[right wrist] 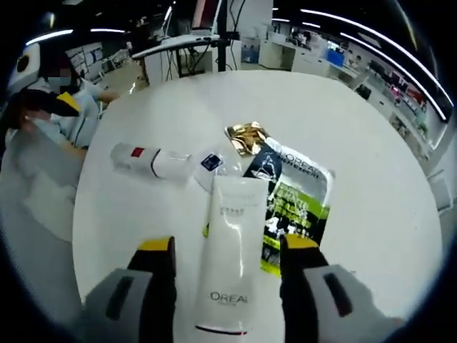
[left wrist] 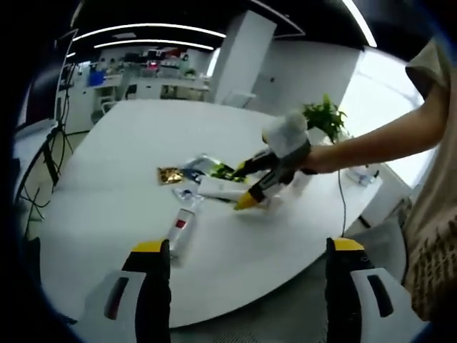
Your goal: Arrange the skincare products in the storage area until every visible bottle or jar stands upright without overlapping.
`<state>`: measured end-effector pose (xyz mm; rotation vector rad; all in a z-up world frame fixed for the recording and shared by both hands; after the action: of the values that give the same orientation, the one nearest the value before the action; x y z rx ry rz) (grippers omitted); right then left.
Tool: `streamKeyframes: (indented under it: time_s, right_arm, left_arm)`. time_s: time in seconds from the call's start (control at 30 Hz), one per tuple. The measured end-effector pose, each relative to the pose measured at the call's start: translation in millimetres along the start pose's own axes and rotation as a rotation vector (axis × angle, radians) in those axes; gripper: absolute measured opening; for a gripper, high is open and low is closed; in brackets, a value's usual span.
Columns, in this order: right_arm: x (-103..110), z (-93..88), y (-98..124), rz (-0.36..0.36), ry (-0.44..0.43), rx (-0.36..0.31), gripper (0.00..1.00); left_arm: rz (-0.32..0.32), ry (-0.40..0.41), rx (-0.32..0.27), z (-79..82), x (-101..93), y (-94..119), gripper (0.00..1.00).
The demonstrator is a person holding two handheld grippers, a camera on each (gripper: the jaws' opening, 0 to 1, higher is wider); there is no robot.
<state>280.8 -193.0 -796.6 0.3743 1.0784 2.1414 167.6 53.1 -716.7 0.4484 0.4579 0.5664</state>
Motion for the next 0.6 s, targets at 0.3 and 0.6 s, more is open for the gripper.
streamKeyframes:
  time_s: [0.3,0.6]
  right_arm:
    - [-1,-0.6,-10,0.022,0.0,0.032,0.51]
    - [-5,1.3,-13,0.01,0.0,0.028,0.42]
  left_arm:
    - [0.02,0.006,-0.016,1.8,2.0,2,0.87]
    - [0.04,-0.008,-0.031,3.6,2.5,4,0.87]
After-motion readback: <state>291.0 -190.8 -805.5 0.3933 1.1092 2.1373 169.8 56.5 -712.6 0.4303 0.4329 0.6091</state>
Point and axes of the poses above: the point that each gripper's makers call its tool centre point, and the gripper's own axes: y roughly backward along the fingers, x roughly to its left, z roughly out of its top, the point moved 9 cm from there along y, roughly backward along the fingers, and after that the axes turned 3 degrees about -y, right-handed, at the moved point
